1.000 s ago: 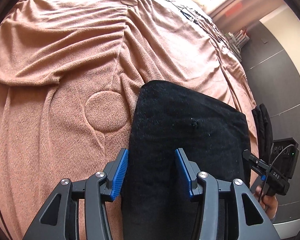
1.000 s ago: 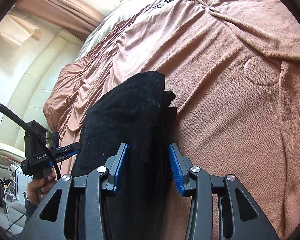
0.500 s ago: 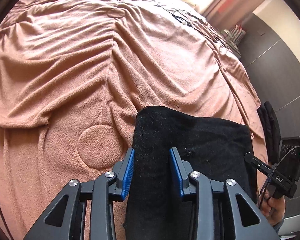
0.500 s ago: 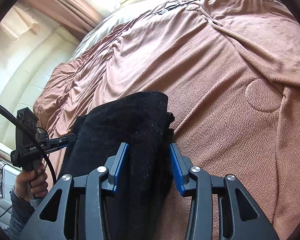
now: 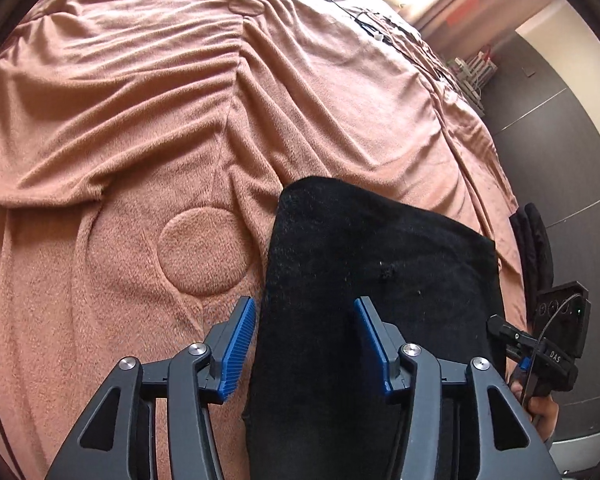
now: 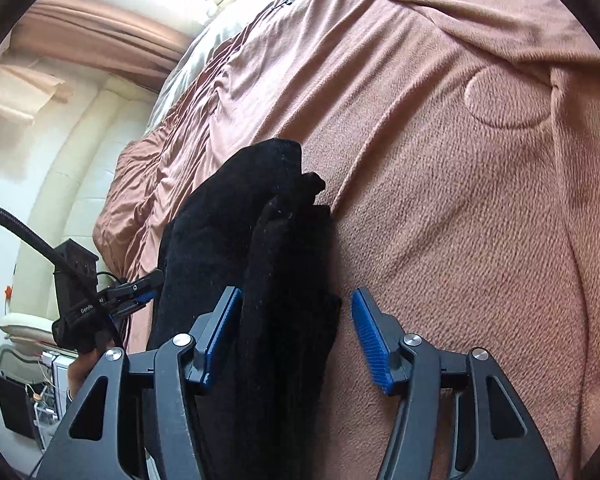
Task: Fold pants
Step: 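Close the right tool on the folded pants edge while the left tool closes on its edge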
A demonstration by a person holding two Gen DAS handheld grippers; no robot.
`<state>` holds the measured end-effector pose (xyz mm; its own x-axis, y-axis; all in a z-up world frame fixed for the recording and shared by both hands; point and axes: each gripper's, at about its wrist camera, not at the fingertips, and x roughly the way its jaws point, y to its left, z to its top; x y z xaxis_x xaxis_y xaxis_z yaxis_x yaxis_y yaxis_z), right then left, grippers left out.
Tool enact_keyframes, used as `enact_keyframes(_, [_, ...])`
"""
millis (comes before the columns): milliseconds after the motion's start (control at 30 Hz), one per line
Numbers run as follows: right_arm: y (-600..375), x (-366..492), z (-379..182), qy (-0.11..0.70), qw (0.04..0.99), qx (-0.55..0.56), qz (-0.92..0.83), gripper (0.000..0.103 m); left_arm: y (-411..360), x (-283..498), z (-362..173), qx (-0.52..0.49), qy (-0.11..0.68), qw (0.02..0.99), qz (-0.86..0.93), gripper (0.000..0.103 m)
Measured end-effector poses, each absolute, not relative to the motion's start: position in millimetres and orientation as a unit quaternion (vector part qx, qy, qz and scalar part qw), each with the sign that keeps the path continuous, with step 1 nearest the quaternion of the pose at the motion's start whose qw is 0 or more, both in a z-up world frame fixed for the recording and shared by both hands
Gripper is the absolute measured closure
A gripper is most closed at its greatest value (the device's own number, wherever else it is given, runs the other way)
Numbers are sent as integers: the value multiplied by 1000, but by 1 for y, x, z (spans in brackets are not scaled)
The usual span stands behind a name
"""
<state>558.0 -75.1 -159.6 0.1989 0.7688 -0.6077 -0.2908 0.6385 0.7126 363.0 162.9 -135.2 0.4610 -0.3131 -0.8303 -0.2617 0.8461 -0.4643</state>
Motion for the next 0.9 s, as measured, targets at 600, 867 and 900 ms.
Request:
enact_keyframes(600, [-98,574,-190,574,647,297,405,45,159,326,-145,-316,531,785,-40,43])
enact_keyframes(867, [-91,592,-196,562,653,292,415,47,162,339,-154,-340,516,785,-51,43])
enact_keyframes(900, [-90,594,-196,560,656,288,415,49,162,339,-154,-341,516,784,-51,43])
